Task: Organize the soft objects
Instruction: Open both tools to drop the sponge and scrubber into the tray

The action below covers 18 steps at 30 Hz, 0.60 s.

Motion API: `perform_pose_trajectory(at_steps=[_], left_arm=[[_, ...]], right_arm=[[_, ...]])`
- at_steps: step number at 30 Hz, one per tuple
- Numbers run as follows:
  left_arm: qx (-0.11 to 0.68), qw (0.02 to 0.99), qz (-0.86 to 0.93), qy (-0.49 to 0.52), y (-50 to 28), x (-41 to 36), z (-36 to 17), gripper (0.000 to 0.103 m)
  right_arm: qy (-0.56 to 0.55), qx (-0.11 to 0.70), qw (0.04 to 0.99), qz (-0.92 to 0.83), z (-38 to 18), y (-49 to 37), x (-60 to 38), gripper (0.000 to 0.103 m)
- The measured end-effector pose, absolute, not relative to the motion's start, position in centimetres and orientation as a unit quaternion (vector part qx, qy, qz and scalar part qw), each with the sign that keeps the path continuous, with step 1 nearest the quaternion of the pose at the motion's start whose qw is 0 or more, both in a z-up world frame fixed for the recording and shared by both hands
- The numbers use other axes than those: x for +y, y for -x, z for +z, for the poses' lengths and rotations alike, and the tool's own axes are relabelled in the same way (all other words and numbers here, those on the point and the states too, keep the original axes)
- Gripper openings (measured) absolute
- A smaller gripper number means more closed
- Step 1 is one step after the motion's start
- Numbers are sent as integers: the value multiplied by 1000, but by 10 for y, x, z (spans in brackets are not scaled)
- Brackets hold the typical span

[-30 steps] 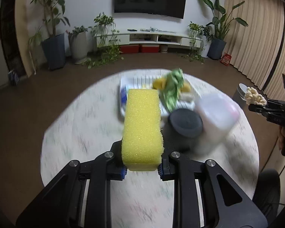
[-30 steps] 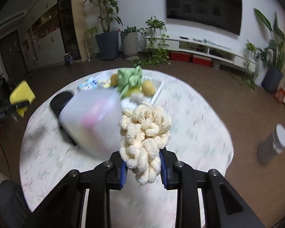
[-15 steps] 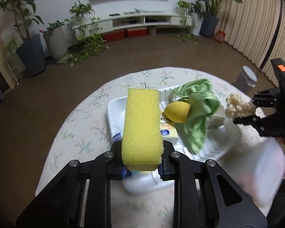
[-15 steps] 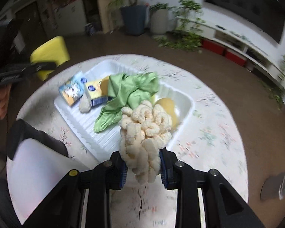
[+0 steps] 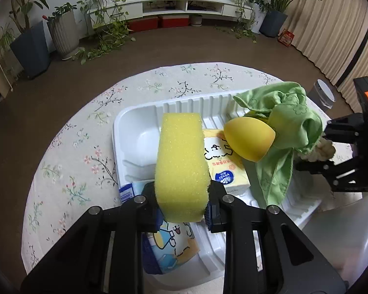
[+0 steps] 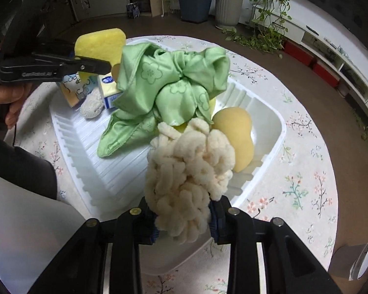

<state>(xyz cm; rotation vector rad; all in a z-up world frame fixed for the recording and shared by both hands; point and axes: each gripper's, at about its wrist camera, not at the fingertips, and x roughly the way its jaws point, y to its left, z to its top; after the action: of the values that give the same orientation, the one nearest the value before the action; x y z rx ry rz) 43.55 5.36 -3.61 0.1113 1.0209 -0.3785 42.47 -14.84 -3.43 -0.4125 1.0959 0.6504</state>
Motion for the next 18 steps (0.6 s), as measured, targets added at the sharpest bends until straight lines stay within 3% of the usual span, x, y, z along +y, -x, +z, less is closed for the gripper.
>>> perform_pose_trajectory(at_steps=[10, 11, 13, 15, 18], left_arm=[[483, 856, -181, -33, -415, 51, -36, 23], [483, 857, -178, -33, -416, 51, -36, 25], [481, 859, -172, -33, -417, 51, -34, 44], [480, 858, -178, -36, -415, 47, -34, 56], [475, 859, -179, -68, -413, 33, -33, 78]], right_arm=[[198, 508, 785, 295, -34, -446, -149, 32], [199, 506, 784, 298, -34, -446, -148, 36], [204, 501, 784, 304, -33, -440, -146, 45], [211, 492, 787, 306, -30, -436, -143, 60], [210, 478, 796, 305, -21, -433, -143, 74]])
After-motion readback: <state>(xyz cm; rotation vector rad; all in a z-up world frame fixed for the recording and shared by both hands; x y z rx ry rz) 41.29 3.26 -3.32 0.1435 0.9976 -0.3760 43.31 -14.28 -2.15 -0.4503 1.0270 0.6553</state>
